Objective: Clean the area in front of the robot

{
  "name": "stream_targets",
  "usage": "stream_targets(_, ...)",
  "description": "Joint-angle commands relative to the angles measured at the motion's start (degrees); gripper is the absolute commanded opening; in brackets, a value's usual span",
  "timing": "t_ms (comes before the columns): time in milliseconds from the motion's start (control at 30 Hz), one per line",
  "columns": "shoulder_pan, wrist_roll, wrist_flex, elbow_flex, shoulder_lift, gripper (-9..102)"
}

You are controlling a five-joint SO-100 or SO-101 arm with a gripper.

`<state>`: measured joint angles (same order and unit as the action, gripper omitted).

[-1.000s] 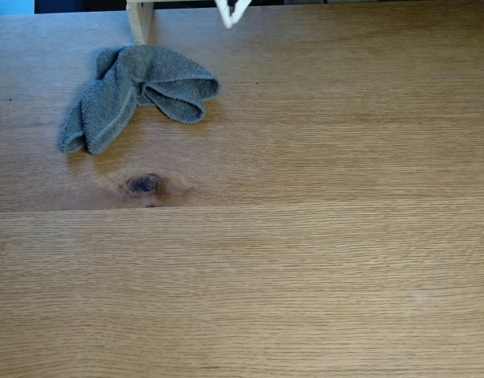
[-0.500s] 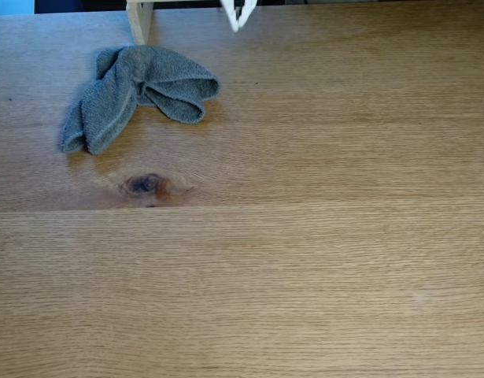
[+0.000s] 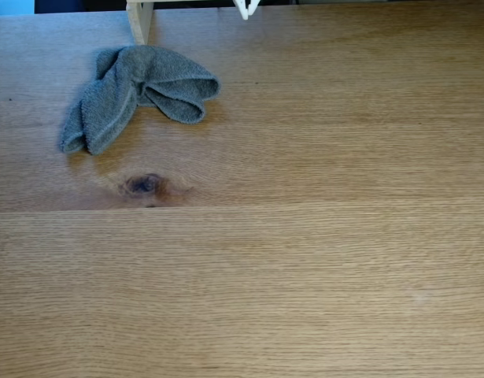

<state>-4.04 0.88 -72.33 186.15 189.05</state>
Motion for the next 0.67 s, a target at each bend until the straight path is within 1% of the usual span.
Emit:
stream_targets(0, -0.8, -0.1, -0.2, 6.0, 0.4, 1)
stream_targets(67, -1.1, -0.2, -0.2, 6.0, 0.4, 3)
stream_targets(633, -1.1, -0.2, -0.2, 6.0, 0.4, 0)
